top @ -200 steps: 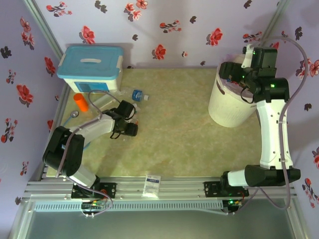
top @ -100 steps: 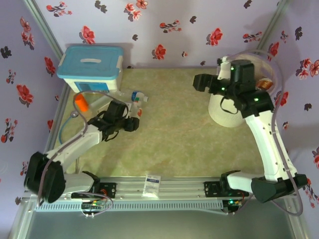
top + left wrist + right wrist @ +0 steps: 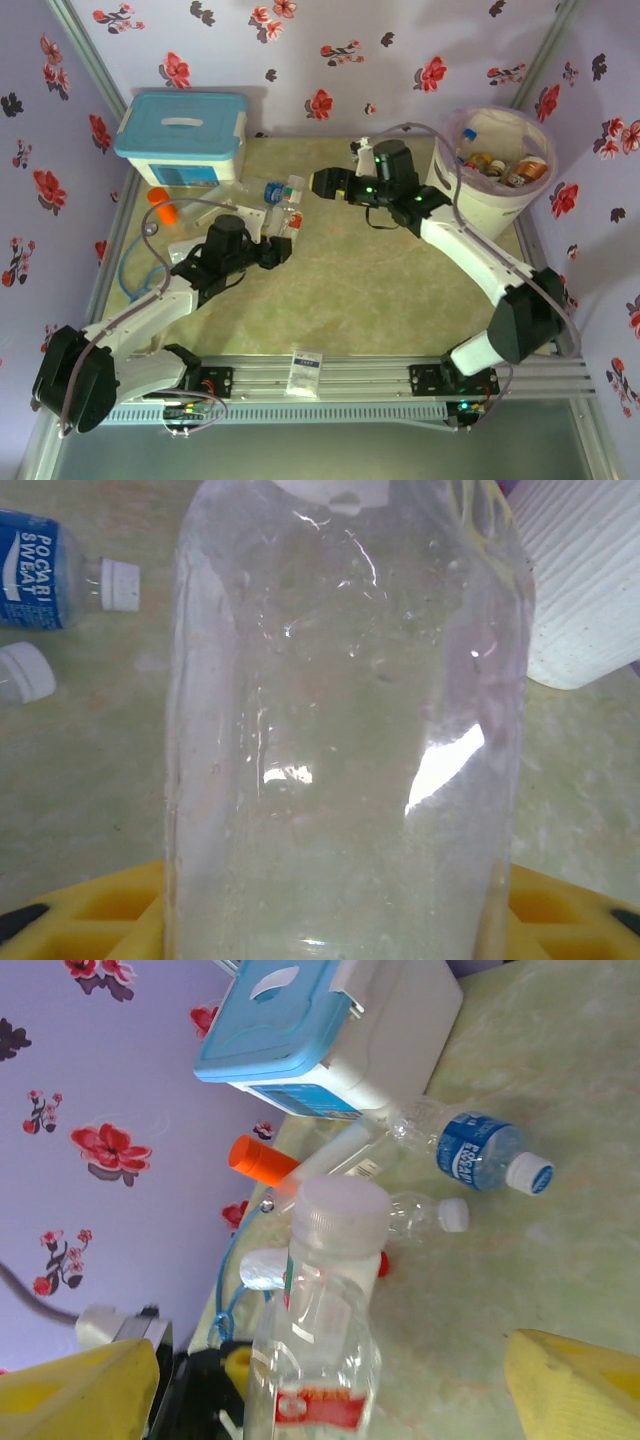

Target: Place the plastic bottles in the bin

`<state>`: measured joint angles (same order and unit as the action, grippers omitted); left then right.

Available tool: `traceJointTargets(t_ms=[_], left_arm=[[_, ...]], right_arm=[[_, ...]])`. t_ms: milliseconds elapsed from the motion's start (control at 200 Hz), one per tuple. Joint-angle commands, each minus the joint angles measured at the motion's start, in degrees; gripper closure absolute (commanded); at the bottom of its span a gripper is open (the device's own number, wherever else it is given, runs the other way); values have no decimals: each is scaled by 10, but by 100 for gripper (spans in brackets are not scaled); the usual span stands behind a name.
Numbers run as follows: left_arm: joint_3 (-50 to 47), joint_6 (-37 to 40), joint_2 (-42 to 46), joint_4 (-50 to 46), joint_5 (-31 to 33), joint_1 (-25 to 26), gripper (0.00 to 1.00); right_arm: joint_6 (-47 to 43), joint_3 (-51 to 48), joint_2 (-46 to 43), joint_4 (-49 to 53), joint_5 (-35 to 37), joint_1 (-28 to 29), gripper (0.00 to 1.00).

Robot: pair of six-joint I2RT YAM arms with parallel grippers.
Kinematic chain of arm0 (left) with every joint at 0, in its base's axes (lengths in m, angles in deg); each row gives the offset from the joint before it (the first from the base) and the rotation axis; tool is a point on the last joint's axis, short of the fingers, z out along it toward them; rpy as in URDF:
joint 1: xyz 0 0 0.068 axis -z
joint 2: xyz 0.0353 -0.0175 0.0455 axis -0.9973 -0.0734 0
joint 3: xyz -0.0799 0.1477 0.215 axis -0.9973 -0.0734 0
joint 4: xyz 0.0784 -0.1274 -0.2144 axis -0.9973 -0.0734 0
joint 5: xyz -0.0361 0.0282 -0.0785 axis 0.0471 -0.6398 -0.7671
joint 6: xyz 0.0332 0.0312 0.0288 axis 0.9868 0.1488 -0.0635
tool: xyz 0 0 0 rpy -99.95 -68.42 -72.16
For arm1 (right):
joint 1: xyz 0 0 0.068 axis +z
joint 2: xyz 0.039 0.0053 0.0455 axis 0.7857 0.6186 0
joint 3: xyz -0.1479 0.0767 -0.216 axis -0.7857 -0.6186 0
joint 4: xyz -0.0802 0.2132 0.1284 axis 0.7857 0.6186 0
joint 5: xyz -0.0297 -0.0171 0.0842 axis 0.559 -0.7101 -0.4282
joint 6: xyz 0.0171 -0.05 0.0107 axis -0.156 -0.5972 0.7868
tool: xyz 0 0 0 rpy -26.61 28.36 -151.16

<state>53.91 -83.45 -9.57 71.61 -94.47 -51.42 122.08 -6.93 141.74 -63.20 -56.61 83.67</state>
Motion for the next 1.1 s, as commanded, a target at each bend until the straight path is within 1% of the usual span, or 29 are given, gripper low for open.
traceJointTargets(t_ms=[0,55,160,375,495,585,650,740,835,905,1015,1055,1095], left_arm=[[-6,-16,9,57,-13,6,77],[-11,-22,7,70,-13,9,77],[-16,-31,4,89,-12,10,78],[-9,-27,-16,96,-14,19,78],[-5,-28,-23,97,-15,24,79],[-6,-29,-23,98,-15,26,78],[-8,-30,-23,99,-15,27,78],[-5,-31,-27,101,-15,27,78],[1,-30,-30,95,-16,28,77],[2,-29,-30,93,-16,29,73],[1,-29,-27,94,-16,30,56],[0,-30,-25,95,-15,30,49],[-2,-31,-24,96,-15,30,32]], right_arm=[[53,7,38,-91,-29,17,11],[60,15,61,-97,-48,21,12],[79,6,83,-123,-58,21,15],[118,8,119,-175,-94,28,23],[121,8,127,-183,-91,28,33],[115,11,129,-174,-89,28,44],[114,12,131,-172,-90,27,50],[108,15,133,-160,-87,28,55],[96,18,132,-141,-80,28,64],[88,20,129,-132,-75,28,68],[79,24,125,-120,-69,26,72],[77,26,124,-117,-67,25,73],[75,29,123,-114,-67,24,73]])
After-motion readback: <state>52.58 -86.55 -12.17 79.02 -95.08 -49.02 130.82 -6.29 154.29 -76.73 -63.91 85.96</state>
